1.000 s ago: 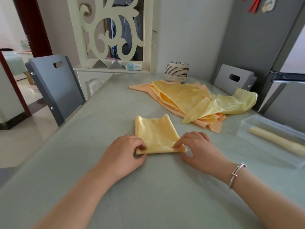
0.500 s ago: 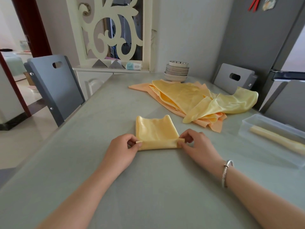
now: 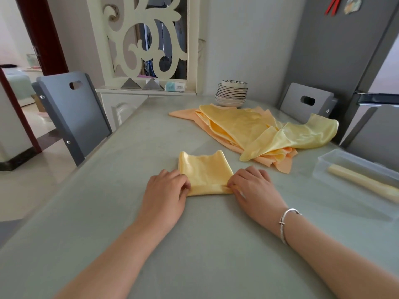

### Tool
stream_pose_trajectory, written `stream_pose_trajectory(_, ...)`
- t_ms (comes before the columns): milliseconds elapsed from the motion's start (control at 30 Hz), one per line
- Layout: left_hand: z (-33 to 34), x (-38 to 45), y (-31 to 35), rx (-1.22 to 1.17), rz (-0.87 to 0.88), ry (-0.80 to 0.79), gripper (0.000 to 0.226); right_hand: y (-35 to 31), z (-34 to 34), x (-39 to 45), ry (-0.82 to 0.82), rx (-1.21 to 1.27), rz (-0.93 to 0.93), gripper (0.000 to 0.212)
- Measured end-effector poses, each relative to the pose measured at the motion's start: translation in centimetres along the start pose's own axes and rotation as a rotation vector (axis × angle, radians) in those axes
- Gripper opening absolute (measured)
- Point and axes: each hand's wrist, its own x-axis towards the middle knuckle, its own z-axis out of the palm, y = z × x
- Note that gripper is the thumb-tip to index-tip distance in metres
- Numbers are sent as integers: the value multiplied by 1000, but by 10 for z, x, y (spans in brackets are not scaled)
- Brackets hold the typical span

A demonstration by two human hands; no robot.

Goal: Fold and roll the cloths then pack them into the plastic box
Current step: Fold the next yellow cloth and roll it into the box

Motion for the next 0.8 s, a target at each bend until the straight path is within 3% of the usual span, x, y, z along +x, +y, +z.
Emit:
stream_pose_trajectory(133,-4,-4,-2,-13,-15,-26,9,4,-7,-4,-53,114,84,24)
stream_pose_trajectory(333,-4,1,-4,-120,-166,-84,14,4,-5,2,-66,191,190,21)
stream_pose_trajectory(567,-3,1,-4,-414,-399,-31,4,7,-9,0,-78,505,354,8)
stream_pose_trajectory(800,0,1,-3,-274,-398,-35,19,5,1,6,-86,399,348,11)
